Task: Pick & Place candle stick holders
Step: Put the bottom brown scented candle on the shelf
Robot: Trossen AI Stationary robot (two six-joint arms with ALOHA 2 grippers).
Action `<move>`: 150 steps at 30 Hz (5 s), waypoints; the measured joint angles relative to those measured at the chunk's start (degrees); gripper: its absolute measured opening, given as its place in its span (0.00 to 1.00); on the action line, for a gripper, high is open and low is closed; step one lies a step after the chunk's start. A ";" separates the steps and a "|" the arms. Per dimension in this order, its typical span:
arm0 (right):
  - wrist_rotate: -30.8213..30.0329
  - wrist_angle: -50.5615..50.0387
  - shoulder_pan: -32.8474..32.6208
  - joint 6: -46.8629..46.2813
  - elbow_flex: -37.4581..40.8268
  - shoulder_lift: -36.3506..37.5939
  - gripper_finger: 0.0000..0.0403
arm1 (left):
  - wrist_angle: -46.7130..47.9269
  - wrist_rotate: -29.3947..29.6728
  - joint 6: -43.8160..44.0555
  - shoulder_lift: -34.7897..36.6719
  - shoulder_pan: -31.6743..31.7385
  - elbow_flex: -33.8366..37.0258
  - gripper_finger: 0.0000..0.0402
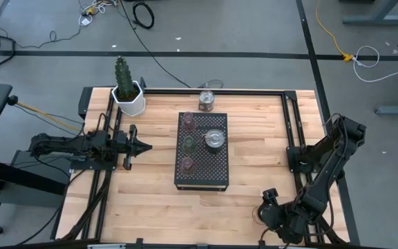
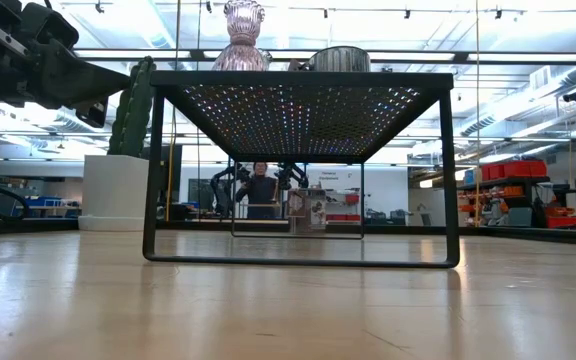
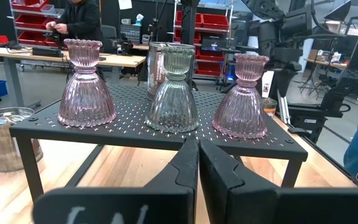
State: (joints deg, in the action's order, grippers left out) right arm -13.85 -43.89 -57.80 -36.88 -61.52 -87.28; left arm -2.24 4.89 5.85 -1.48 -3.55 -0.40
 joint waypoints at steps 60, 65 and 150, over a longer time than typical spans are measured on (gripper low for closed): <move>3.00 4.30 1.75 7.39 5.40 -0.86 0.99 | -0.02 0.00 0.00 0.00 -0.02 0.02 0.05; 3.07 4.28 1.75 7.41 5.40 -0.86 0.99 | 0.00 0.00 0.00 0.00 -0.02 0.00 0.05; 8.81 -14.82 15.50 15.51 -18.55 -0.77 0.91 | -0.01 0.00 -0.01 0.00 0.00 0.00 0.05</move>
State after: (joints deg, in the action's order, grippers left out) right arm -5.04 -58.72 -42.30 -21.37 -80.06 -88.05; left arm -2.25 4.89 5.84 -1.48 -3.55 -0.40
